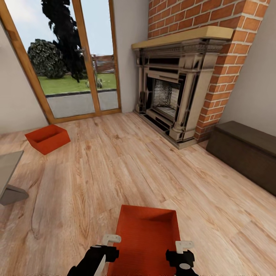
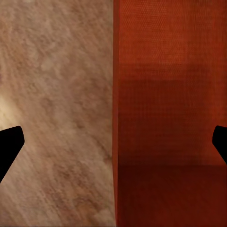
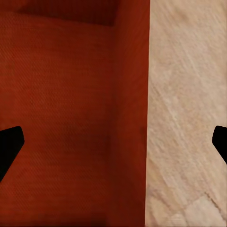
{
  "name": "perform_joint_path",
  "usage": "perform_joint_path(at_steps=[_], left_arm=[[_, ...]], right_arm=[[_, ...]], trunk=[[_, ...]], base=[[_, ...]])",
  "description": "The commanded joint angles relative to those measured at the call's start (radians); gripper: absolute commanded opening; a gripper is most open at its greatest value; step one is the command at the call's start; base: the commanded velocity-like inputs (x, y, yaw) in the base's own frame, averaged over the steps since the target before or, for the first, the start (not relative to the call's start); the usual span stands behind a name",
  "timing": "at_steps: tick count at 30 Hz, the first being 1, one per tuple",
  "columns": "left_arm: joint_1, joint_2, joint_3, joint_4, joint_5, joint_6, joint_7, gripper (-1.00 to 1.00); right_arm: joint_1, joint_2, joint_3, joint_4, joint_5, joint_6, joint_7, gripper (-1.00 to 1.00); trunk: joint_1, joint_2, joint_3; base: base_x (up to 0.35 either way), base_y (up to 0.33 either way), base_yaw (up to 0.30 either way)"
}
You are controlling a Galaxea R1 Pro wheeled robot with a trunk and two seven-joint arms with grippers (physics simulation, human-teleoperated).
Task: Move the two storage containers from the living room to the garage. In the garage, place one container on the floor and stack the other container on top of it (either order is fine).
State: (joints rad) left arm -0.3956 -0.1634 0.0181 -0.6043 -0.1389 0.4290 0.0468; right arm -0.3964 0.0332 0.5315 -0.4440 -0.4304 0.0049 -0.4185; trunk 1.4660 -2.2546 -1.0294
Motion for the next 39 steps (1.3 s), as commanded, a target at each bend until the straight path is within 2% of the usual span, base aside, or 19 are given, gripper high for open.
perform_joint_path(at_steps=[1, 14, 39], left_arm=[[0.0, -0.001, 0.002, -0.002, -0.009, 0.005, -0.001, 1.0], [0.0, -0.001, 0.0, 0.0, -0.009, 0.005, -0.001, 1.0], [0.0, -0.001, 0.0, 0.0, -0.008, 0.005, -0.001, 1.0]], right_arm=[[-0.001, -0.001, 0.009, -0.001, -0.008, 0.0, -0.008, 1.0], [-0.001, 0.0, 0.008, -0.001, -0.008, 0.001, -0.008, 1.0], [-0.001, -0.002, 0.008, -0.002, -0.008, -0.003, -0.008, 1.0]], trunk=[[0.0, 0.0, -0.003], [0.0, 0.0, -0.012], [0.0, 0.0, -0.045]], base=[[0.0, 0.0, 0.0], [0.0, 0.0, 0.0], [0.0, 0.0, 0.0]])
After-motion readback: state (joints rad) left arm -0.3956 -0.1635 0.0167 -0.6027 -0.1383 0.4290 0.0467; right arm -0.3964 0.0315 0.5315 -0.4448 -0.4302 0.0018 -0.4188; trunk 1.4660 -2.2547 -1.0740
